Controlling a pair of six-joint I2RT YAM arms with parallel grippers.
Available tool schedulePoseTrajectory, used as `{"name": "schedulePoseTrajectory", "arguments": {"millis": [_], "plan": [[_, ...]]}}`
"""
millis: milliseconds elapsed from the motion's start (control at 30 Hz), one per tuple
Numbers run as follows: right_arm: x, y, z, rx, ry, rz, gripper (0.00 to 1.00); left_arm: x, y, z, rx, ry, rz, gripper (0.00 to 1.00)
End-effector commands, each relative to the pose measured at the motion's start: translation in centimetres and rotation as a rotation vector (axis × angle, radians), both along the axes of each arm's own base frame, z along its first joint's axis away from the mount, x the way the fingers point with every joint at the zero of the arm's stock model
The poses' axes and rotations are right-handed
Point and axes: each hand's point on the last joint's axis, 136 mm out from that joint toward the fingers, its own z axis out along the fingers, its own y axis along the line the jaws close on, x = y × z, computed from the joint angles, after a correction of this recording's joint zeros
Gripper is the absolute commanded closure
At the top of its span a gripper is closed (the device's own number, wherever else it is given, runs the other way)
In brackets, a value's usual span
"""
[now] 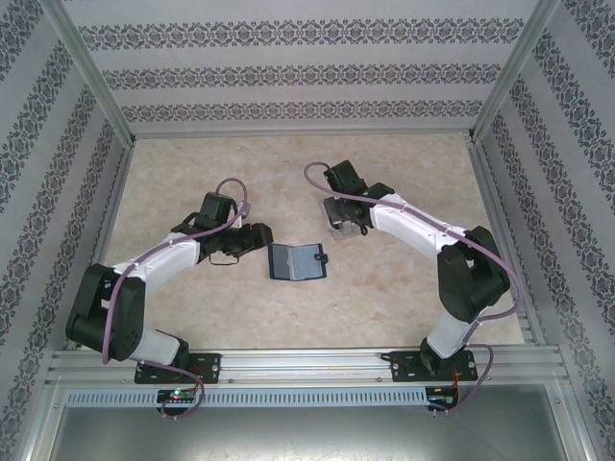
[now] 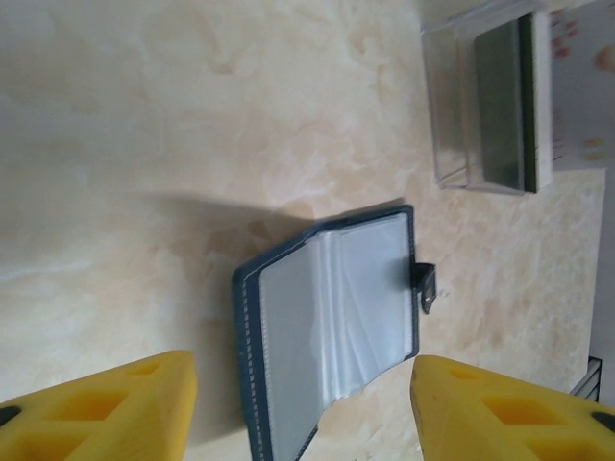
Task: Put the credit cards into the card holder
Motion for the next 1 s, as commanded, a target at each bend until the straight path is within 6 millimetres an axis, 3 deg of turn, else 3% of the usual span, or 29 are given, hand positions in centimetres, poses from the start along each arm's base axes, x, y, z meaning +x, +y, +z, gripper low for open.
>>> {"name": "schedulePoseTrajectory", "arguments": {"millis": [0,200,433,700,967], "plan": [[-0.7,0.1,-1.3,-0.003,0.055,0.017,1.00,-1.3,0.4,-1.7,0.006,0.058,-0.022,0.39],[-0.7,0.2,-1.3,0.037,0.051,-0.002,1.00,-1.5,0.4,-1.8,0.002,0.061,-0.018,0.39],[-1.1,0.0,-4.4,-0.020,0.129,0.017,1.00,-1.3,0.2,-1.9,0.004,0.065,-0.032,0.40],[-0.4,-1.0,-4.5,-0.147,0.155,-0.036,1.00,-1.0,0.2,-2.1,0.002,0.056,-0.028,0.41],[0.0,-1.8,-4.2,-0.347,0.112,-0.053,0.84,-1.0,0.5,-2.0,0.018,0.043,-0.027,0.40]]}}
